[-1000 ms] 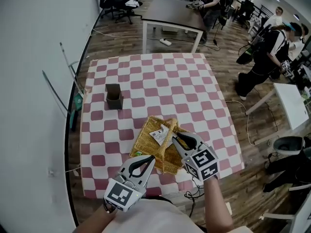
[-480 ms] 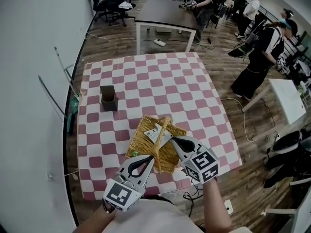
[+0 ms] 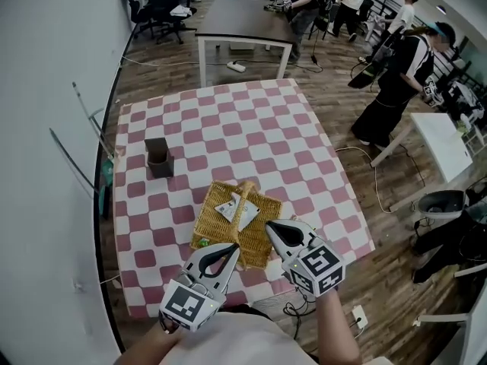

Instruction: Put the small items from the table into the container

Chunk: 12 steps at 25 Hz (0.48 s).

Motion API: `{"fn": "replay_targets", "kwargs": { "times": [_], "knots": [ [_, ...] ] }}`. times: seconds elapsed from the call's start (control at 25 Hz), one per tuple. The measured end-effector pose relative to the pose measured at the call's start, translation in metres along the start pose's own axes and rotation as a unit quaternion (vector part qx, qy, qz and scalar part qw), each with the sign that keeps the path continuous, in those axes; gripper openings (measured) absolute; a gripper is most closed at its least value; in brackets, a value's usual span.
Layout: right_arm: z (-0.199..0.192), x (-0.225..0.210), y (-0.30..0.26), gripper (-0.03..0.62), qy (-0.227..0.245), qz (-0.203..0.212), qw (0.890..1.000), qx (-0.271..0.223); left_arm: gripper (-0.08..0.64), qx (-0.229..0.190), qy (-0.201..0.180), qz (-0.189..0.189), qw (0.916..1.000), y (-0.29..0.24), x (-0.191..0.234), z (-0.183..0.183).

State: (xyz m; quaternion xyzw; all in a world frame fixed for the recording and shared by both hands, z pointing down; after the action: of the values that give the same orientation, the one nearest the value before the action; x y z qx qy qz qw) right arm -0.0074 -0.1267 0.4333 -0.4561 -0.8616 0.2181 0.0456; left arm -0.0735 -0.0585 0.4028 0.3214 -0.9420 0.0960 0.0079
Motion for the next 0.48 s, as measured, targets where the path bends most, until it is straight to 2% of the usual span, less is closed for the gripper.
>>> {"fn": "replay_targets", "kwargs": {
  "times": [0.2, 0.48],
  "knots": [
    [0.003, 0.004, 0.018, 0.000, -0.011, -0.010, 1.000, -0.020, -0.014, -0.017, -0.021, -0.016, 0.9995, -0.005, -0.005, 0.003],
    [-0.003, 0.015, 0.036, 0.000, -0.017, -0.012, 0.999, -0.031, -0.015, -0.001, -0.006, -0.029, 0.9996, -0.006, -0.012, 0.003]
  ]
}}
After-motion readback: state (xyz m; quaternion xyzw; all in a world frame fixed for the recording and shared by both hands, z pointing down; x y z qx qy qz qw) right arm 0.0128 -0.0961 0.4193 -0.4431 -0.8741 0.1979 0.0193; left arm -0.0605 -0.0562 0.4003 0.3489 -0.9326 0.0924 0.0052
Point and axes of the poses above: the fingertips, and each gripper's own axes: y backward along the fingers, x to its left, z out of its top, the point moved 1 cm from there along y, backward along the fingers, and after that the axes turned 2 degrees about -y, right-handed, at the moved point
